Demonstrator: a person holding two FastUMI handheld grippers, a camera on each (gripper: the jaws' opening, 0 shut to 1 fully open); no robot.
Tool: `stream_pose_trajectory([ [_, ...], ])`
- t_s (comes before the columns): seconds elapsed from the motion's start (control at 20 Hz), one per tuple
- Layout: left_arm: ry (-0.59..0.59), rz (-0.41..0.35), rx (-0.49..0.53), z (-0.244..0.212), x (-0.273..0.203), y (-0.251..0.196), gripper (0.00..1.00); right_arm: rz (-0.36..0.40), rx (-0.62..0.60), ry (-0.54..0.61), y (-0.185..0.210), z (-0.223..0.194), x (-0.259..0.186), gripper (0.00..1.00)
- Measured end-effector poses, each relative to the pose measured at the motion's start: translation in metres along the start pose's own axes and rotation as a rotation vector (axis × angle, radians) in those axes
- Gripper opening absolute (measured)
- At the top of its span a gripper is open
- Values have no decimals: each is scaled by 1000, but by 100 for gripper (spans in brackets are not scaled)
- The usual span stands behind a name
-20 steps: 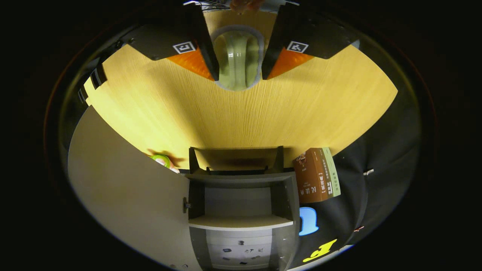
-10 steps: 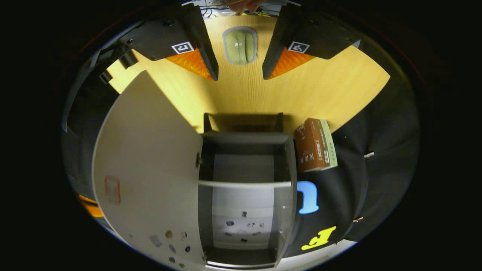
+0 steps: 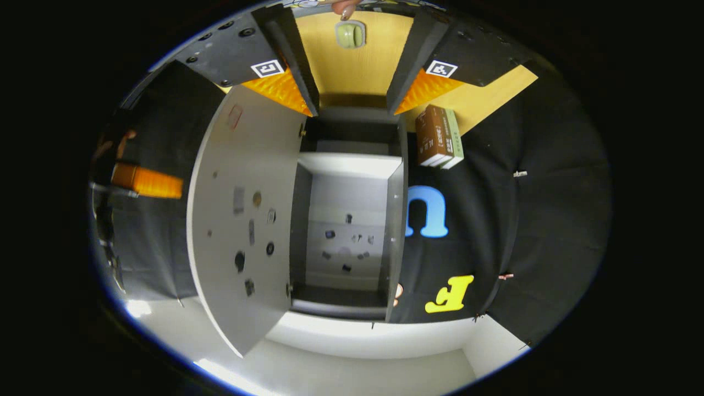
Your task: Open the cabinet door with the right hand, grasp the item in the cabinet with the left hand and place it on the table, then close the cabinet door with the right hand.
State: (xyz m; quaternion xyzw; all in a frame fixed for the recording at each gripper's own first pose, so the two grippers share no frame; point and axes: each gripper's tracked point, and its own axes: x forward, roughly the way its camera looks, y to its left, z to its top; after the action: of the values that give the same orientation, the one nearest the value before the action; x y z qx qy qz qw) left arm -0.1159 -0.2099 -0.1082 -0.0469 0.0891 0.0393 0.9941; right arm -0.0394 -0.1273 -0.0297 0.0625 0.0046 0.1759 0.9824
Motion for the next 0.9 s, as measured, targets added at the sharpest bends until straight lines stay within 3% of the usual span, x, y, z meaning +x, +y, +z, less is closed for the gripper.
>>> stream_pose_trajectory([
  [0.05, -23, 8, 24, 17, -4, 2, 74, 6, -1, -2, 1, 1, 1, 67],
  [0.1, -54, 11, 48, 32, -4, 7, 74, 10, -5, -7, 1, 2, 7, 70],
  [0.35, -132, -8, 27, 65, -12, 9, 74, 64, 17, -11, 7, 2, 22, 65],
  [0.4, -125, 6, 41, 64, -11, 15, 82, 74, 17, -8, 10, 1, 24, 70],
  [0.5, -104, 14, 55, 60, -5, 22, 83, 87, -9, -12, 18, 2, 28, 65],
  [0.55, -104, 0, 37, 61, 1, 23, 78, 90, -25, -14, 25, 3, 30, 70],
  [0.6, -105, -16, 13, 61, 6, 25, 75, 86, -36, -12, 31, 1, 34, 65],
  [0.75, -86, -51, -30, 59, 18, 46, 78, 38, -59, -15, 41, -1, 50, 65],
  [0.9, -71, -69, -13, 61, 35, 80, 74, -32, -40, -24, 53, -2, 67, 65],
])
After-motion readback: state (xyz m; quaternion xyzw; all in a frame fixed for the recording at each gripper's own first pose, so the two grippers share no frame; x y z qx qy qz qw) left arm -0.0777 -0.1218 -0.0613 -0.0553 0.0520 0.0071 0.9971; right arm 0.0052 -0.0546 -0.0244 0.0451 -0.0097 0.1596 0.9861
